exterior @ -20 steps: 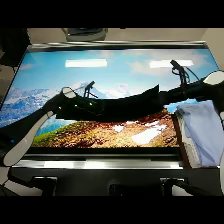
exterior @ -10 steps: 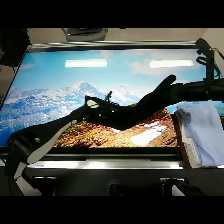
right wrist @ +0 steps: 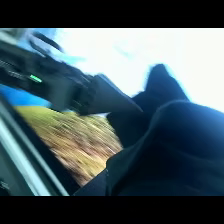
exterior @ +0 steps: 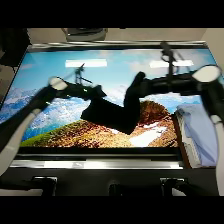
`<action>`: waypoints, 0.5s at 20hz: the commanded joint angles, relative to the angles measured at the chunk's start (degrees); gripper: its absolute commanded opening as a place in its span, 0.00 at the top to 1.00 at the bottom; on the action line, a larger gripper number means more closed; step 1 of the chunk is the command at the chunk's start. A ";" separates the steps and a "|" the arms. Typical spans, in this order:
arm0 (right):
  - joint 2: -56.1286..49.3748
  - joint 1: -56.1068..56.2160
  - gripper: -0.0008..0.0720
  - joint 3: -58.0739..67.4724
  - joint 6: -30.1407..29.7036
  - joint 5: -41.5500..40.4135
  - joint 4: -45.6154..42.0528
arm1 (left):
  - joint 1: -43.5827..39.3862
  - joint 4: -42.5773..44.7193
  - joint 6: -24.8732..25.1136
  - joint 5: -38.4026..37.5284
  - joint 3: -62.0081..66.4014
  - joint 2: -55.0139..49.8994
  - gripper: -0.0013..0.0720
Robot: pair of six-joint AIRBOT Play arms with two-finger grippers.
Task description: Fold the shirts.
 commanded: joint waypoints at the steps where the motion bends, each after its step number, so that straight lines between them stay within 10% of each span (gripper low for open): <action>1: -11.43 9.44 0.93 0.50 -6.75 -8.87 13.09 | 10.69 12.70 -3.45 -4.35 0.07 13.11 0.95; 4: -20.76 14.36 0.90 2.75 -7.65 -11.08 18.32 | 16.94 12.70 -3.43 -6.08 0.07 20.20 0.95; 5: -22.73 15.32 0.64 2.75 -7.61 -13.99 19.71 | 17.99 12.70 -3.43 -6.82 0.07 21.38 0.95; 6: -23.91 15.58 0.16 2.75 -7.69 -15.89 20.59 | 18.62 12.70 -3.41 -7.78 0.07 22.10 0.95; 10: -21.66 10.14 0.09 2.75 -7.41 -12.63 13.90 | 18.97 12.74 -2.38 -10.80 -0.07 22.38 0.95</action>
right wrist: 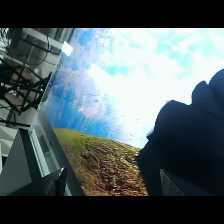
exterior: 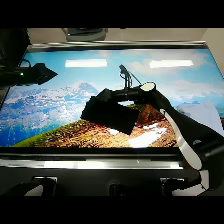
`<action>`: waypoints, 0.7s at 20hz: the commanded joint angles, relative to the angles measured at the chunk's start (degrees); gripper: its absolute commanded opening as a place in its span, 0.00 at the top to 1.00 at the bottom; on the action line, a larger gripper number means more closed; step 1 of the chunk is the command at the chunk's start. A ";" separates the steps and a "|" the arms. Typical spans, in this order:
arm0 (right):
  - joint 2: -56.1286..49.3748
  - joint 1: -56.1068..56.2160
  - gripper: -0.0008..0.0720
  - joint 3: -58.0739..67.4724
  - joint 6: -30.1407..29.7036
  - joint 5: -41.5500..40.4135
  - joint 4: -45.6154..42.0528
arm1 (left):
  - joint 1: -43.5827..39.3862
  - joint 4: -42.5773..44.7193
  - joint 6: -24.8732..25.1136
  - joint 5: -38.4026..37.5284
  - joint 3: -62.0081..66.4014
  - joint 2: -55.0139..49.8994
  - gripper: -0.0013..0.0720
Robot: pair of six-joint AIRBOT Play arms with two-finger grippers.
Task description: Fold the shirts.
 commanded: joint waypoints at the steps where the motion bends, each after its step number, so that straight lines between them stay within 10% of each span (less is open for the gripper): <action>1: 1.42 -4.90 0.09 0.17 1.05 2.69 -8.13 | 1.36 0.90 0.92 -2.27 -0.07 1.49 0.95; 6: 7.37 -16.46 0.08 -3.43 13.31 23.12 -45.62 | 1.33 4.15 0.94 -2.27 -0.07 1.46 0.95; 14: 5.92 -16.39 0.06 -26.62 11.74 3.41 -20.83 | 1.22 4.20 2.89 -2.32 -0.07 1.46 0.94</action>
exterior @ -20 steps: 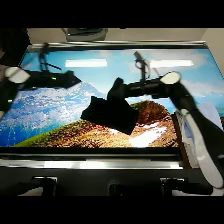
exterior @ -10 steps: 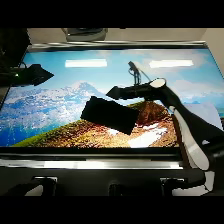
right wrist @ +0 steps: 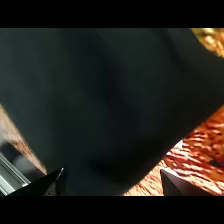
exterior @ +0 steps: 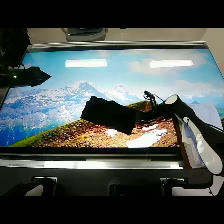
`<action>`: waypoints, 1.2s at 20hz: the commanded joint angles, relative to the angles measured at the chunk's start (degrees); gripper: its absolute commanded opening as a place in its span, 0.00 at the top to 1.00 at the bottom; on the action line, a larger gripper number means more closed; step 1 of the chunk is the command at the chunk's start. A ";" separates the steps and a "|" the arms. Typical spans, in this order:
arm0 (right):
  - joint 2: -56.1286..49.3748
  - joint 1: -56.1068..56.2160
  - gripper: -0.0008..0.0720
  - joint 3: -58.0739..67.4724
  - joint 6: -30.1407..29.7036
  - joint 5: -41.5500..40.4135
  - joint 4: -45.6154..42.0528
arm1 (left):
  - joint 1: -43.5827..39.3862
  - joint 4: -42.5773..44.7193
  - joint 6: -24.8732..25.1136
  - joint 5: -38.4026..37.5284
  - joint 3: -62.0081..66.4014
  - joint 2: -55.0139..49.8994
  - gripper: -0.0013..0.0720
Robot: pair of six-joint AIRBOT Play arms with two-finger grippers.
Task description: Fold the shirts.
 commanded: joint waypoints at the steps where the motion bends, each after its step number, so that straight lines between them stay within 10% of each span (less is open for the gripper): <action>1: -1.81 -0.09 0.12 -4.94 -0.76 -6.54 9.35 | -0.02 0.28 0.52 0.00 0.00 0.04 0.94; 4: -2.16 1.97 0.92 -4.57 -12.61 -9.44 22.82 | -0.02 0.28 1.70 0.00 0.00 0.02 0.94; 7: 0.44 -1.05 0.93 1.38 -18.88 -2.62 24.94 | 0.00 0.31 2.91 -0.02 0.00 0.00 0.94; 14: 12.00 -21.68 0.93 31.82 3.63 16.22 -4.42 | 0.00 0.31 2.91 -0.02 -0.04 -1.05 0.94; 24: 13.25 -46.45 0.93 44.54 6.80 32.04 -4.46 | 0.00 0.31 7.63 -0.02 -0.04 -1.36 0.94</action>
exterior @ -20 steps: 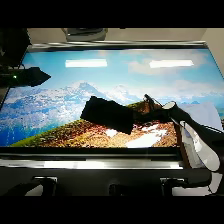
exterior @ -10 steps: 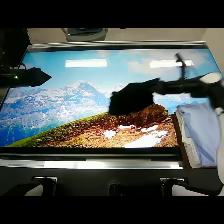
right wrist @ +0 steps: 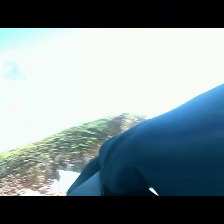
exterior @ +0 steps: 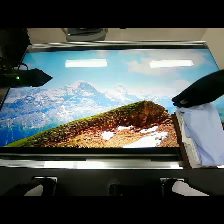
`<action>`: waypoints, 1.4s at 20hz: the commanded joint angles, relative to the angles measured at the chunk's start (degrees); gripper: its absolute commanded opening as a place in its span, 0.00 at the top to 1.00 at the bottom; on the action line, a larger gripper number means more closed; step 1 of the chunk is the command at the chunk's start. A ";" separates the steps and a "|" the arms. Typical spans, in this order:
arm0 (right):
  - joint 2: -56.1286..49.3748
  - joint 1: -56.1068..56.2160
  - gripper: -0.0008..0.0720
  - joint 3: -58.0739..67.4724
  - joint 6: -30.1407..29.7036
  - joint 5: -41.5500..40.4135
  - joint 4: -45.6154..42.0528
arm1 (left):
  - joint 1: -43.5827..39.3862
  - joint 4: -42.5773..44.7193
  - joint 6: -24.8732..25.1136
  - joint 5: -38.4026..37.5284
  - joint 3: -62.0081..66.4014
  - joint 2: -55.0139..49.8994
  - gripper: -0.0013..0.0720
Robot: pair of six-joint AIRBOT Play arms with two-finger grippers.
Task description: Fold the shirts.
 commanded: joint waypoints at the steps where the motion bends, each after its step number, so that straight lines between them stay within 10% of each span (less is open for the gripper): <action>1: 0.98 -7.10 0.93 1.66 0.59 3.76 0.31 | 0.00 0.00 1.31 0.00 0.00 -0.04 0.94; 6: 4.52 -15.04 0.93 1.66 -0.48 12.24 -5.11 | 0.00 0.00 1.31 0.04 0.00 -0.04 0.94; 13: 13.51 -15.21 0.93 -14.84 -1.51 13.42 -37.92 | -0.02 -0.79 1.29 0.07 0.02 0.00 0.94; 22: 19.12 -15.21 0.93 -44.87 -1.92 5.27 -45.77 | -0.02 -0.87 1.27 0.02 0.00 -0.04 0.94; 23: 19.12 -15.21 0.87 -44.85 -0.92 3.43 -45.75 | -0.02 -0.87 1.27 0.02 0.02 -0.04 0.94; 25: 19.12 -15.19 0.12 -43.56 -1.16 -0.42 -45.29 | 0.00 -0.85 1.31 0.07 0.09 -0.04 0.94; 28: 19.12 -15.15 0.15 -34.67 -7.41 -4.55 -48.63 | 0.55 -0.83 2.62 0.04 3.48 0.26 0.94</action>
